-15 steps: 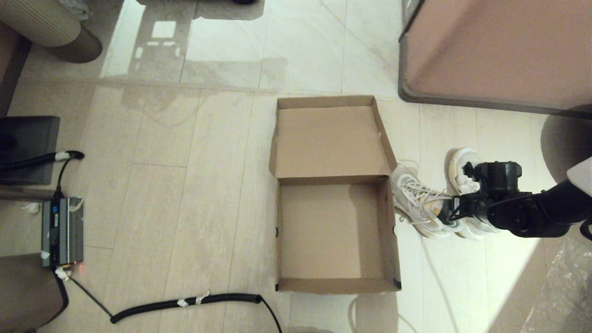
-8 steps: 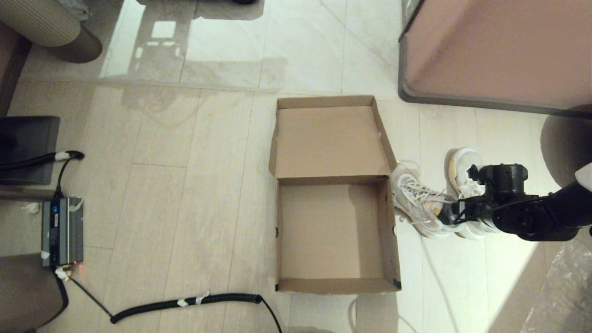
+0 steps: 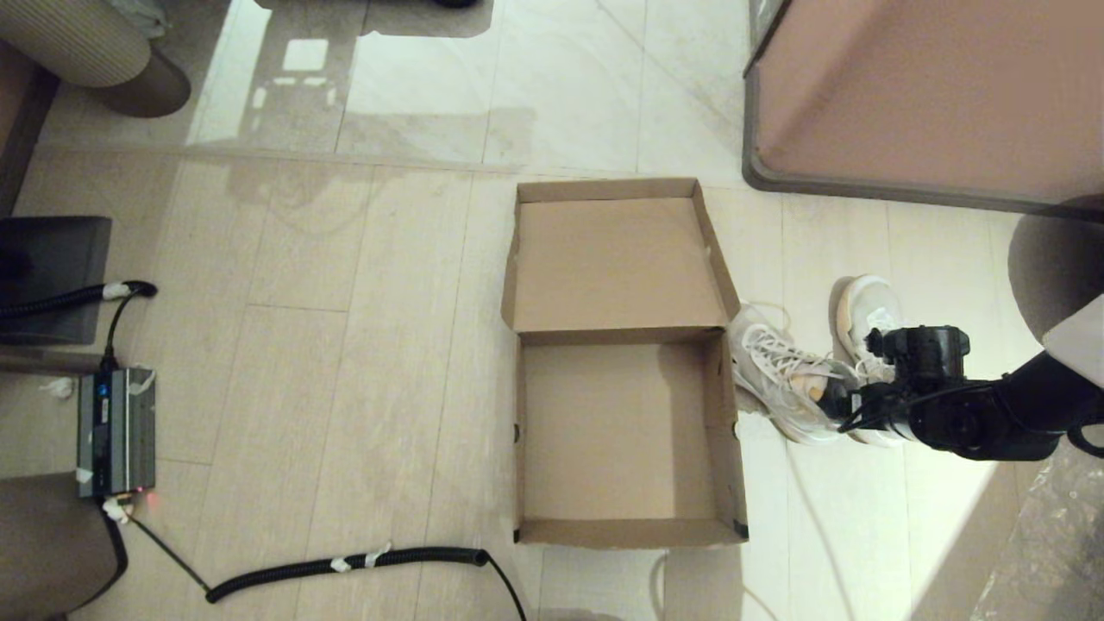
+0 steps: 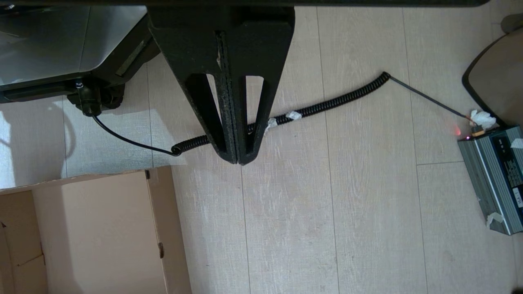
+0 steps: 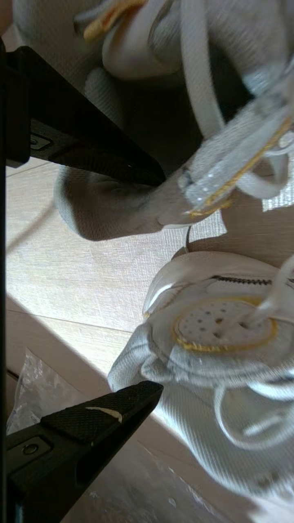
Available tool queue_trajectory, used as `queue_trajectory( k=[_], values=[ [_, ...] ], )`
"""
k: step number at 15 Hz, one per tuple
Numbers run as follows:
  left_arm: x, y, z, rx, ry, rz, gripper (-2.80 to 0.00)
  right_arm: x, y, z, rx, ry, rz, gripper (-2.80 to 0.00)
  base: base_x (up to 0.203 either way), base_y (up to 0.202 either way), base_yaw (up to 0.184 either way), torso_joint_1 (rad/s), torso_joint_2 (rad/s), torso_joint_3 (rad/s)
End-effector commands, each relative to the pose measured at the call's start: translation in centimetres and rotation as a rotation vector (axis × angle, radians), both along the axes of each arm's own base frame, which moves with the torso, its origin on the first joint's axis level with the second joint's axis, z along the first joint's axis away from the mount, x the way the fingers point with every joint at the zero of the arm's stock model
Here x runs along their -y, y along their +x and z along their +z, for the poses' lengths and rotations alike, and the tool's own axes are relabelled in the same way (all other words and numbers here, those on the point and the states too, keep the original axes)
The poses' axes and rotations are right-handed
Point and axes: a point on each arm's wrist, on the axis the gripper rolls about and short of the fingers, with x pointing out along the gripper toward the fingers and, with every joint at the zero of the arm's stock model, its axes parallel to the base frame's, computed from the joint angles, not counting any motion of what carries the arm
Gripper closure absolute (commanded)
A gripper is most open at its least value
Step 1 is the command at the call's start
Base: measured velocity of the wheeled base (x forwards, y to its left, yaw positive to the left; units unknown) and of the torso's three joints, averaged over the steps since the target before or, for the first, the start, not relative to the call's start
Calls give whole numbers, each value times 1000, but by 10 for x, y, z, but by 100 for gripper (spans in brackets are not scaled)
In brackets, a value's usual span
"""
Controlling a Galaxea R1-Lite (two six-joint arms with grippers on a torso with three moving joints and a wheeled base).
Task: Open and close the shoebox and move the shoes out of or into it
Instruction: Put the shoes into the shoe box
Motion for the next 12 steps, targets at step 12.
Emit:
queue_trajectory(
  k=[12],
  values=[
    [0,0,0,-2,2,-1,0,35,2,-17,-29,18,-51,-280,0,0,0,0,0,0]
  ],
)
